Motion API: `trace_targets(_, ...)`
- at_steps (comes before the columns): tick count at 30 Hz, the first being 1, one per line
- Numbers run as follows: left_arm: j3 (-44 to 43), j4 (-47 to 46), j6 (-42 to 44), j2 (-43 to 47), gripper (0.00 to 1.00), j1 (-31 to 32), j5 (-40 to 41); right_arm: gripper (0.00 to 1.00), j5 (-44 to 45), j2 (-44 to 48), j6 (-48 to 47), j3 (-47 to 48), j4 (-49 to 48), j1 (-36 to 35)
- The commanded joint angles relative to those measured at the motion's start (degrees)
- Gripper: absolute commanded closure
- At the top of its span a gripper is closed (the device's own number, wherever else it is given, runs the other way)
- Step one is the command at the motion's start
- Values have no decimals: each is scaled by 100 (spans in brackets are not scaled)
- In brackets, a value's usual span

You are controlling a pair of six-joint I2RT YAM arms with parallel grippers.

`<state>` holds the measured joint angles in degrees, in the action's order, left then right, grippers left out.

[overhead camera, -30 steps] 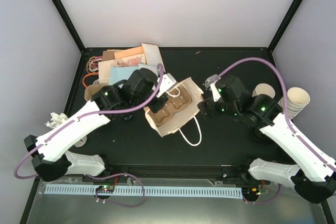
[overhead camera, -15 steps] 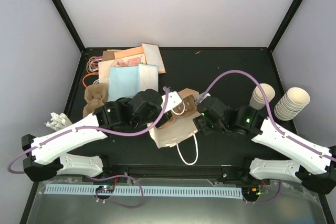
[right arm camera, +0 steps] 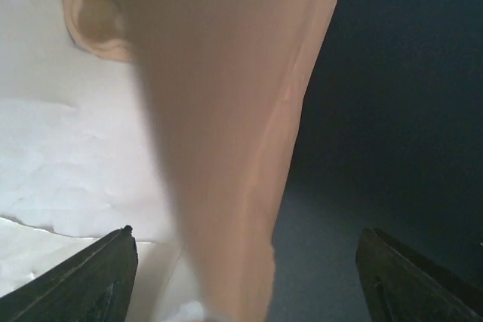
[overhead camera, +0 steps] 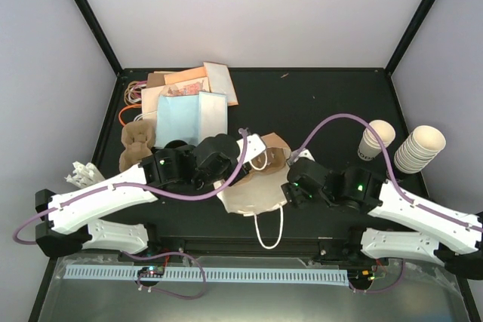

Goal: Pack the takeout coffee

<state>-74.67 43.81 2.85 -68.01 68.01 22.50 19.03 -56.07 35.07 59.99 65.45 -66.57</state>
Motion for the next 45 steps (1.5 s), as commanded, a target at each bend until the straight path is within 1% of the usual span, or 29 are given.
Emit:
trace_targets(1,-293,-339,-200,-77,98,37,102,14,246,226,132,332,-104,-41)
trace_targets(4,-530,-380,-291,-236,98,31,90,5,673,219,4,998,118,-7)
trace_targets(6,-895,-211,-425,-468,98,-26,91,3,847,62,-143,1541,378,109)
trace_targets(10,-2158,840,-1014,-1471,98,-261,-37,2,1062,-239,-582,2441,746,495)
trace_targets(13,-2777,1281,-1580,-1988,98,-564,-645,0,833,-241,-1021,2759,600,1050)
trace_targets(17,-3132,1203,-2250,-2428,98,-1156,-1894,0,171,-170,-1363,2966,252,2180)
trace_targets(19,-3252,978,-2422,-2643,98,-1391,-2507,0,98,-174,-1380,3020,127,2540)
trace_targets(21,-3367,898,-2607,-2866,98,-1601,-2860,0,77,-232,-1348,3034,68,2760)
trace_targets(25,-3716,1060,-2866,-3288,98,-1961,-2968,0,-82,-465,-1139,3035,126,3210)
trace_targets(28,-3730,1077,-3065,-3414,98,-2270,-3012,0,-245,-554,-1031,2975,93,3551)
trace_targets(30,-3725,1081,-3148,-3482,98,-2476,-3195,0,-454,-488,-1012,2829,-86,3767)
trace_targets(34,-3663,1006,-3208,-3501,95,-2682,-3330,0,-818,-539,-848,2625,-223,4154)
trace_targets(35,-3648,992,-3214,-3494,93,-2713,-3331,0,-875,-584,-804,2627,-190,4194)
trace_targets(36,-3643,983,-3206,-3477,87,-2738,-3327,0,-939,-622,-775,2639,-165,4203)
trace_targets(37,-3634,980,-3195,-3443,77,-2748,-3333,0,-1019,-629,-752,2629,-170,4204)
trace_targets(38,-3633,999,-3179,-3413,65,-2758,-3303,0,-1071,-621,-718,2613,-198,4198)
trace_targets(39,-3622,1022,-3158,-3352,55,-2764,-3244,0,-1113,-590,-652,2613,-213,4204)
trace_targets(40,-3598,1043,-3134,-3277,48,-2773,-3172,0,-1157,-553,-605,2618,-249,4204)
trace_targets(41,-3561,1056,-3120,-3201,43,-2777,-3098,0,-1234,-515,-567,2635,-288,4200)
trace_targets(43,-3449,1065,-3080,-3003,37,-2814,-2998,0,-1450,-467,-403,2849,-278,4205)
trace_targets(45,-3301,1083,-3055,-2766,33,-2855,-2920,0,-1697,-502,-111,3266,-157,4204)
